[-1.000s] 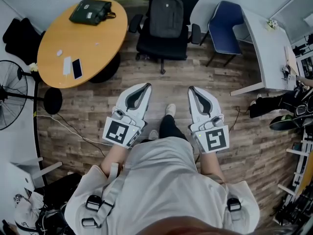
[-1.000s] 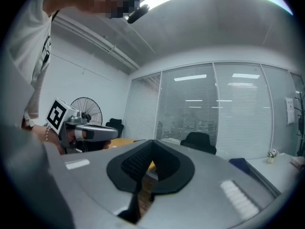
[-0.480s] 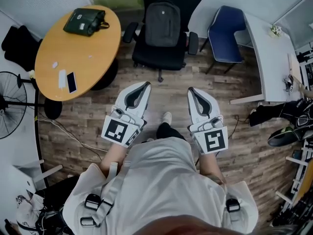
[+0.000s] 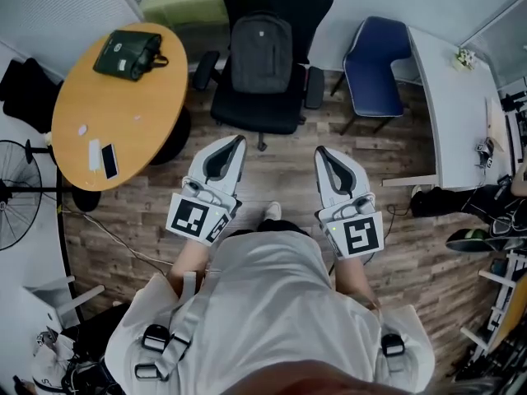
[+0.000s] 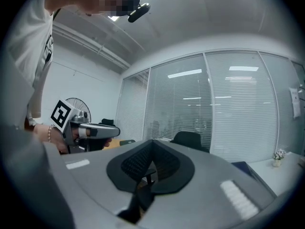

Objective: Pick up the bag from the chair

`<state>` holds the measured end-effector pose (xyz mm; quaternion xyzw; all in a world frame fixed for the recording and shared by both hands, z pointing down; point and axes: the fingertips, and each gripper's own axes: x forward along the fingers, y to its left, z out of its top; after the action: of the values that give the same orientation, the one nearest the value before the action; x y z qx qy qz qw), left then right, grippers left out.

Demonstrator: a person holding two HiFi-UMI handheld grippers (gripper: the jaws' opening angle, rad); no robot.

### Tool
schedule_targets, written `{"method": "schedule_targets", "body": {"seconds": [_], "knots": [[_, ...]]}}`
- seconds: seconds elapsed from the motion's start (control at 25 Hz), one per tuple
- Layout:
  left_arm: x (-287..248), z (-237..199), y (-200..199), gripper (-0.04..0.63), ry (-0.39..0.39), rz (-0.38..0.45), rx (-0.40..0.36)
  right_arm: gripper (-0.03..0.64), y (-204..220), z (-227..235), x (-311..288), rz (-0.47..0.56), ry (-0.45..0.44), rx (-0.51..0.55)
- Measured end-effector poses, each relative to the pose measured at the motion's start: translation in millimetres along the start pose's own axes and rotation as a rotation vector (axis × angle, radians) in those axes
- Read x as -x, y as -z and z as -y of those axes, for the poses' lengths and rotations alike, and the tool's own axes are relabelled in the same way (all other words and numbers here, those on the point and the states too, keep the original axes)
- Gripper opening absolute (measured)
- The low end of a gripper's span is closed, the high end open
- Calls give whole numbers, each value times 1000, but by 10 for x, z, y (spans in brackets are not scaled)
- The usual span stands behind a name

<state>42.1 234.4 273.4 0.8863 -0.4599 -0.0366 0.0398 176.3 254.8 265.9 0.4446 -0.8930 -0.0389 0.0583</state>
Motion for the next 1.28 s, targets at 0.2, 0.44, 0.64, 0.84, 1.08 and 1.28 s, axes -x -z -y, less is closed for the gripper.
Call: {"method": "schedule_targets", "body": {"seconds": [0.2, 0.44, 0.64, 0.84, 1.08, 1.28], "knots": [[-308, -73, 69, 5, -10, -7, 6, 3, 69, 299, -161, -4, -8, 3], [-475, -180, 127, 5, -20, -19, 11, 3, 146, 423, -338, -14, -19, -10], [-661, -396, 200, 5, -24, -23, 12, 3, 229, 508, -593, -20, -25, -17], [-909, -737, 169, 5, -30, -16, 19, 3, 266, 620, -1006, -32, -36, -20], [-1222, -1268, 188, 5, -23, -18, 26, 3, 275, 742, -1607, -46, -32, -5], [-1545, -1777, 160, 5, -11, -13, 35, 3, 186, 841, -2230, -44, -16, -40]]}}
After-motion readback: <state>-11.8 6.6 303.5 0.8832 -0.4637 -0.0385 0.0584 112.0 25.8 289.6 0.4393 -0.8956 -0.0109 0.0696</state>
